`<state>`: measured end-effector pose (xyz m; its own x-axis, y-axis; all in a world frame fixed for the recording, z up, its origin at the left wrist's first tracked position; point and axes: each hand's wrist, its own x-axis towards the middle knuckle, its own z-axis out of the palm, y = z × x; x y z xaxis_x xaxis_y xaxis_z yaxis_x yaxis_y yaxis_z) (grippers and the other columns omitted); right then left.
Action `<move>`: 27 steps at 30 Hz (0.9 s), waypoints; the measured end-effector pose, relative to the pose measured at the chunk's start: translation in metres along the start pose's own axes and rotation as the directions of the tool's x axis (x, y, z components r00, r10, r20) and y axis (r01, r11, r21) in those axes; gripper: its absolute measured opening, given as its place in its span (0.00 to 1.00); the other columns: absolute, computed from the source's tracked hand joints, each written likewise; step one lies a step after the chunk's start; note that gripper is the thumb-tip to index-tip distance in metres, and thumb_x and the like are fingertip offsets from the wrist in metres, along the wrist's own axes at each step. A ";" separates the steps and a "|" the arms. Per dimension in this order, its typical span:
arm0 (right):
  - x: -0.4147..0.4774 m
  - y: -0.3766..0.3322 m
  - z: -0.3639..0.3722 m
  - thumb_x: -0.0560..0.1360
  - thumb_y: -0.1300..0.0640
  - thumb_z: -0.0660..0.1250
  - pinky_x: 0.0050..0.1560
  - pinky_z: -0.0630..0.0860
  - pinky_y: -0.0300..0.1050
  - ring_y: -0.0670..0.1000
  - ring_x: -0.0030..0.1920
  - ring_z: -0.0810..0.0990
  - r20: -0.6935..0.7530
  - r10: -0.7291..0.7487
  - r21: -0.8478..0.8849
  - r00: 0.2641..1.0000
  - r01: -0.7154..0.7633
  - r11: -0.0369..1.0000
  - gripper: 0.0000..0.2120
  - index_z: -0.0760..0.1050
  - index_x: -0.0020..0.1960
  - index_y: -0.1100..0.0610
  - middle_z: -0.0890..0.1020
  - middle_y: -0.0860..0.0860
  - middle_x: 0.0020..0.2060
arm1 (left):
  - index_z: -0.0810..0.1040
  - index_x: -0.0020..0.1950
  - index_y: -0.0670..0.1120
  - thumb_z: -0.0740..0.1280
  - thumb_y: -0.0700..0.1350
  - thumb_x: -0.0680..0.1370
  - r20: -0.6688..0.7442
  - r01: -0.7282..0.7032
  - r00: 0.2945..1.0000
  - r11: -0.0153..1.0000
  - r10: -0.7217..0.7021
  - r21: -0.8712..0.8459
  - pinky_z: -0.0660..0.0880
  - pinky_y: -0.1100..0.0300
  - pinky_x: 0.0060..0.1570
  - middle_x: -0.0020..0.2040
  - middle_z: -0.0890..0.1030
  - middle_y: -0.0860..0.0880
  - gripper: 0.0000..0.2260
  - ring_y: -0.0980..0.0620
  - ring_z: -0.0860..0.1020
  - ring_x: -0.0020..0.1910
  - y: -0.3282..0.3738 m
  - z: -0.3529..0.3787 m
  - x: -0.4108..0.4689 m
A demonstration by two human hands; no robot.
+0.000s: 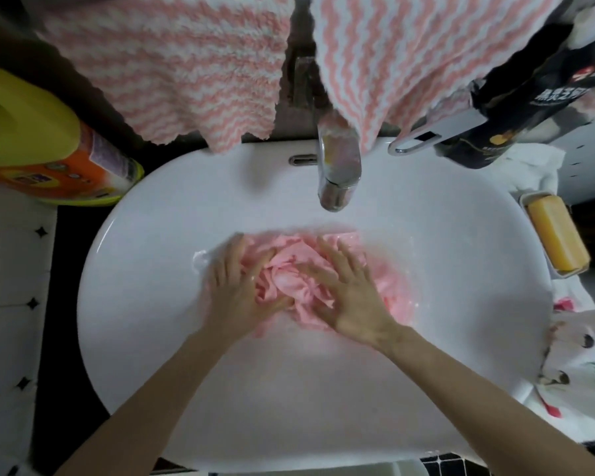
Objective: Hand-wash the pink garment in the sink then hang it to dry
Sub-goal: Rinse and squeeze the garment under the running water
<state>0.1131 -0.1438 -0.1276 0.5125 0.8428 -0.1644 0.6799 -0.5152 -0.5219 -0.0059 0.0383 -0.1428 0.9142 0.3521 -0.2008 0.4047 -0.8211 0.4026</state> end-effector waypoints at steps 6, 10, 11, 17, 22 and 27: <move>0.014 -0.001 0.048 0.72 0.34 0.53 0.48 0.77 0.65 0.69 0.56 0.77 -0.050 0.160 -0.275 0.986 -0.167 0.947 0.28 0.66 0.65 0.50 0.76 0.58 0.62 | 0.69 0.65 0.44 0.59 0.61 0.69 -0.126 0.028 0.992 1.000 -0.027 0.011 0.65 0.50 0.54 0.66 0.70 0.43 0.30 0.43 0.71 0.55 0.022 0.051 -0.007; 0.029 0.005 0.050 0.67 0.41 0.58 0.40 0.79 0.53 0.63 0.41 0.81 -0.216 0.108 -0.245 0.970 -0.161 0.956 0.24 0.71 0.57 0.55 0.80 0.59 0.49 | 0.67 0.60 0.42 0.59 0.53 0.70 -0.289 0.079 0.954 0.997 -0.074 0.004 0.65 0.51 0.47 0.52 0.71 0.43 0.23 0.42 0.71 0.46 0.032 0.059 0.006; 0.034 0.007 0.050 0.66 0.42 0.57 0.36 0.78 0.48 0.60 0.38 0.80 -0.267 0.100 -0.262 0.958 -0.173 0.949 0.23 0.73 0.55 0.55 0.80 0.57 0.45 | 0.67 0.59 0.41 0.59 0.53 0.69 -0.303 0.073 0.951 0.997 -0.066 0.011 0.65 0.50 0.46 0.51 0.71 0.42 0.23 0.43 0.70 0.46 0.031 0.061 0.010; 0.069 0.000 0.039 0.67 0.55 0.55 0.32 0.74 0.41 0.55 0.31 0.80 -0.306 0.238 -0.186 0.922 -0.303 0.935 0.15 0.81 0.40 0.55 0.82 0.53 0.35 | 0.75 0.61 0.51 0.54 0.53 0.78 -0.071 0.147 0.985 0.983 -0.155 -0.112 0.72 0.59 0.49 0.53 0.81 0.47 0.17 0.47 0.79 0.51 0.033 0.039 0.038; 0.082 -0.002 -0.003 0.80 0.44 0.57 0.39 0.65 0.44 0.52 0.35 0.73 0.016 0.560 0.249 0.828 -0.546 0.800 0.22 0.78 0.40 0.59 0.77 0.53 0.33 | 0.76 0.59 0.57 0.56 0.58 0.80 0.216 0.376 0.926 0.693 -0.311 -0.615 0.71 0.60 0.57 0.55 0.81 0.55 0.13 0.54 0.78 0.53 0.037 -0.015 0.051; 0.023 -0.004 -0.061 0.77 0.61 0.65 0.34 0.69 0.36 0.47 0.32 0.73 0.080 0.426 0.752 0.901 -0.335 0.568 0.04 0.79 0.47 0.56 0.76 0.52 0.34 | 0.73 0.38 0.52 0.62 0.46 0.79 0.184 0.286 0.935 0.334 -0.304 -0.898 0.72 0.66 0.36 0.33 0.74 0.60 0.10 0.66 0.73 0.32 0.060 -0.057 0.028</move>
<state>0.1537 -0.1316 -0.0783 0.7096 0.5522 -0.4376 -0.1802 -0.4582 -0.8704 0.0457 0.0246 -0.0737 0.7271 0.4960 -0.4747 0.4171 0.2301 0.8793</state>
